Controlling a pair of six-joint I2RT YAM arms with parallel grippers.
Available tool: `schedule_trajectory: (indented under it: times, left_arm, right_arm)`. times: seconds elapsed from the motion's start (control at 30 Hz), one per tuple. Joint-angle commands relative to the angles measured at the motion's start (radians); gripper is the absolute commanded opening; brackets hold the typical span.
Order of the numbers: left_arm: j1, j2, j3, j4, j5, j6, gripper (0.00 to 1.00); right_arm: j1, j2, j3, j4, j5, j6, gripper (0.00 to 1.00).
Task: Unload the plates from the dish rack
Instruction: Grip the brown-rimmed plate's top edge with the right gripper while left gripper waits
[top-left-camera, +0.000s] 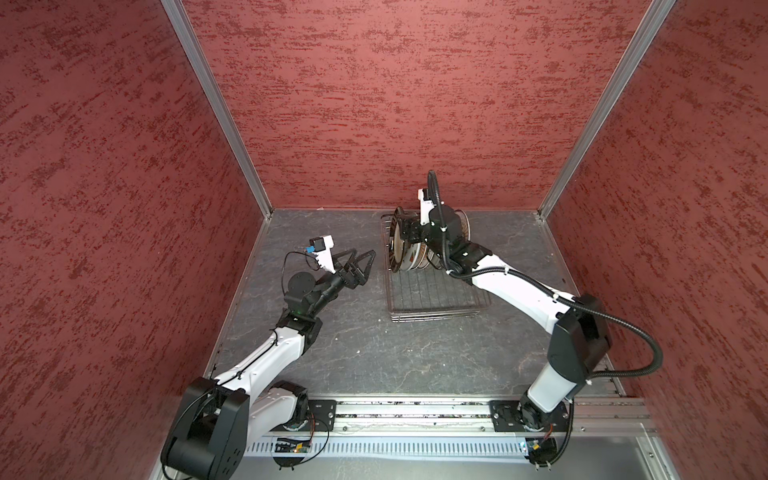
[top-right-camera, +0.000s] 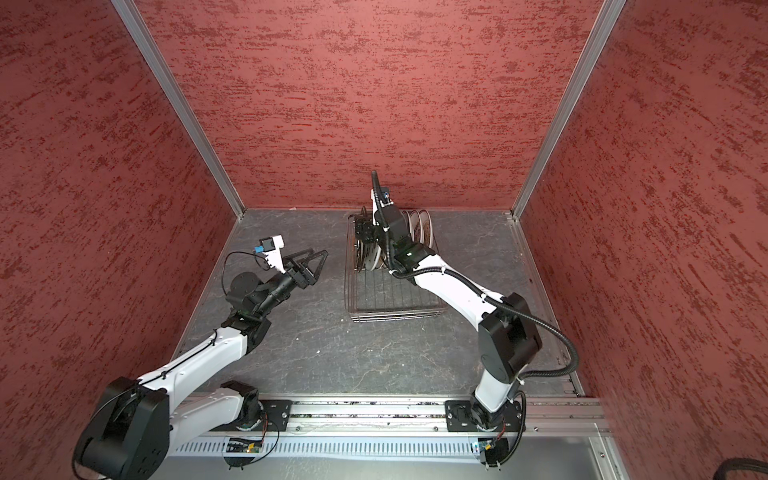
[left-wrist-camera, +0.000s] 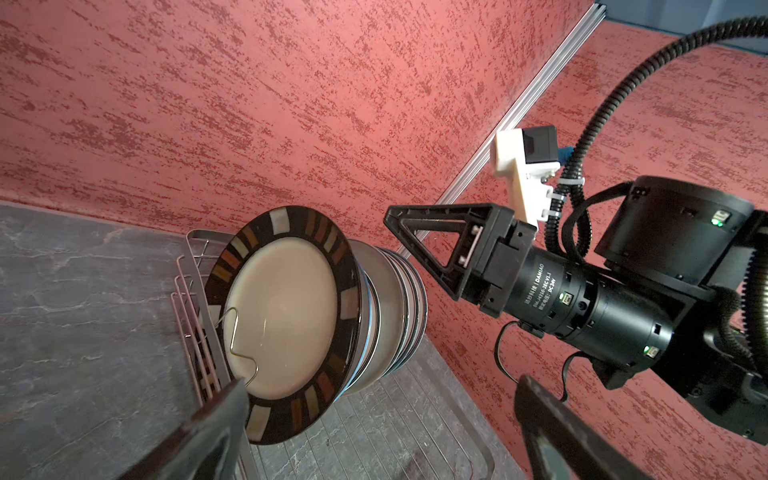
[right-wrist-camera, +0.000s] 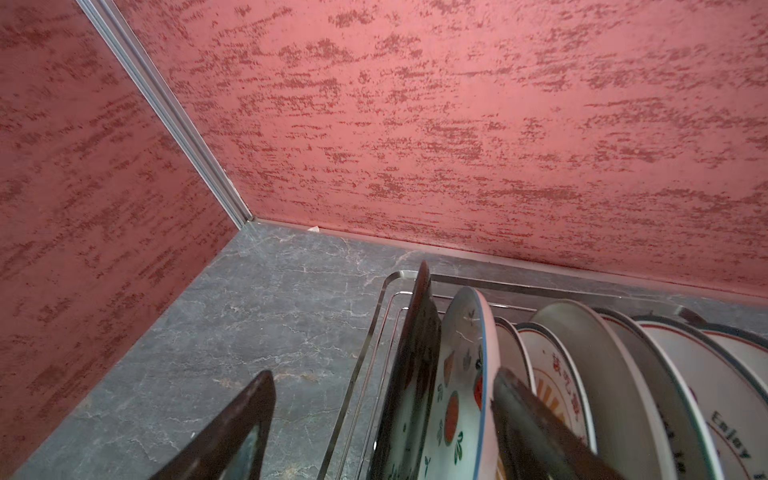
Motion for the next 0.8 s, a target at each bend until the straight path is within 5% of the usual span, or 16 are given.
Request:
schedule_trajectory:
  times: [0.0,0.27,0.77]
  left_arm:
    - [-0.003,0.021,0.009,0.023,0.039,0.003,0.99]
    - [-0.016,0.068,0.013,0.109,0.112,-0.034,0.99]
    - [-0.023,0.082,0.024,0.032,0.023,-0.029,0.99]
  right_arm:
    - [0.019,0.042,0.084,-0.132,0.095,-0.008,0.76]
    - [0.039,0.092,0.15,-0.188,0.075,0.024,0.58]
    - [0.043,0.259,0.333,-0.371,0.213,0.059,0.4]
